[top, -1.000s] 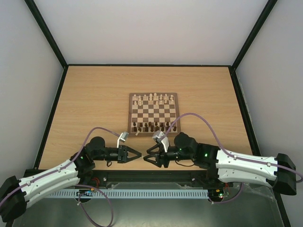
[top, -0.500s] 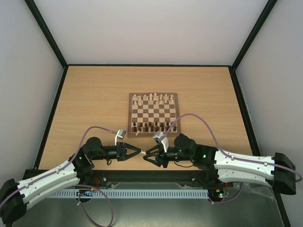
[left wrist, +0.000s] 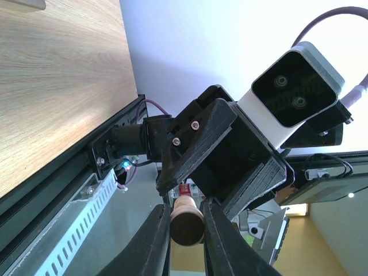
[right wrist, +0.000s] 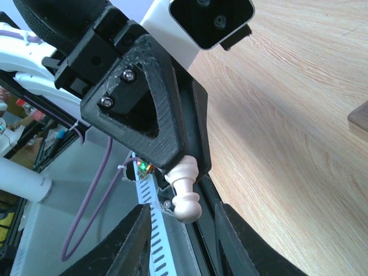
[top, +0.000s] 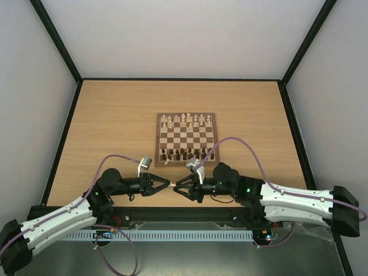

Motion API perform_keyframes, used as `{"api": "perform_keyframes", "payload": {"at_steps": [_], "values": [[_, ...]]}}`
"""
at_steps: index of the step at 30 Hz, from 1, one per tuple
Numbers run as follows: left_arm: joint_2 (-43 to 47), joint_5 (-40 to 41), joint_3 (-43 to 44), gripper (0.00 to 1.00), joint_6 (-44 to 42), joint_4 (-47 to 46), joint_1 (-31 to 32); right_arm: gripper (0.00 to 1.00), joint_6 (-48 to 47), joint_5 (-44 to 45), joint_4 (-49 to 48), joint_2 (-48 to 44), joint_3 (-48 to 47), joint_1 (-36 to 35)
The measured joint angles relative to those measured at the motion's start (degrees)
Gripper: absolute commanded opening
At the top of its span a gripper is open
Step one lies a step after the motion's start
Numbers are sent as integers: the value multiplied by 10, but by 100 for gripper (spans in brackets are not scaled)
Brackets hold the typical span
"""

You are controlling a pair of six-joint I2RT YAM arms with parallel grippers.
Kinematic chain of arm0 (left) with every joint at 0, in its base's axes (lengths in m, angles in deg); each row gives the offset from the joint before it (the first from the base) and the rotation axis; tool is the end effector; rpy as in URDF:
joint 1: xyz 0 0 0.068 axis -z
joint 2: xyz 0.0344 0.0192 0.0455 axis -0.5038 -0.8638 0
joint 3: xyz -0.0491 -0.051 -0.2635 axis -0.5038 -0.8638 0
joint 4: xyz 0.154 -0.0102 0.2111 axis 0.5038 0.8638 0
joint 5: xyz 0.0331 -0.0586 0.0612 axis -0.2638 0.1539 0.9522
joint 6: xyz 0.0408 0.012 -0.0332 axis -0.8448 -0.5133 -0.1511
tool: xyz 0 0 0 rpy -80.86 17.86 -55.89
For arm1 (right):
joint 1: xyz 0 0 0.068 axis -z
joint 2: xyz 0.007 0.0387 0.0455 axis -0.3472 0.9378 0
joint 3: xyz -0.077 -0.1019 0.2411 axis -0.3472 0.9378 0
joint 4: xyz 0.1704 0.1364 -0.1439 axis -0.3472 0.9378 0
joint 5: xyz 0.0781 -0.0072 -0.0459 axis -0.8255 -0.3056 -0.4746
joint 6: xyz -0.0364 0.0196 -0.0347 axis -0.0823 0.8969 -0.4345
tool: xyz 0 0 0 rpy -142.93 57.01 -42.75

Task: Set up the chess pieces on the board
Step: Place the chess piece on the chessboard.

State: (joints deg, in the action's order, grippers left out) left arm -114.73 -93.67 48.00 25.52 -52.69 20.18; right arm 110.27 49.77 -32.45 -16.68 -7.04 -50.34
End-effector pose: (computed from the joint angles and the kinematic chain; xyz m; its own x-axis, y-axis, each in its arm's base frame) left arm 0.0739 -0.1202 0.2022 -0.9775 -0.1157 -0.1766 0.1816 -0.0344 -0.9828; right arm 0.0613 0.1944 0.2547 -0.5318 -0.0002 -0.8469 -0.8335 0.1769 0.5234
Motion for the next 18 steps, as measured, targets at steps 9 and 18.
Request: {"api": "perform_keyframes", "payload": {"at_steps": [9, 18], "values": [[7, 4, -2, 6, 7, -2, 0, 24, 2, -7, -21, 15, 0, 0], [10, 4, -4, 6, 10, -6, 0, 17, 2, -9, -30, 23, 0, 0]]}}
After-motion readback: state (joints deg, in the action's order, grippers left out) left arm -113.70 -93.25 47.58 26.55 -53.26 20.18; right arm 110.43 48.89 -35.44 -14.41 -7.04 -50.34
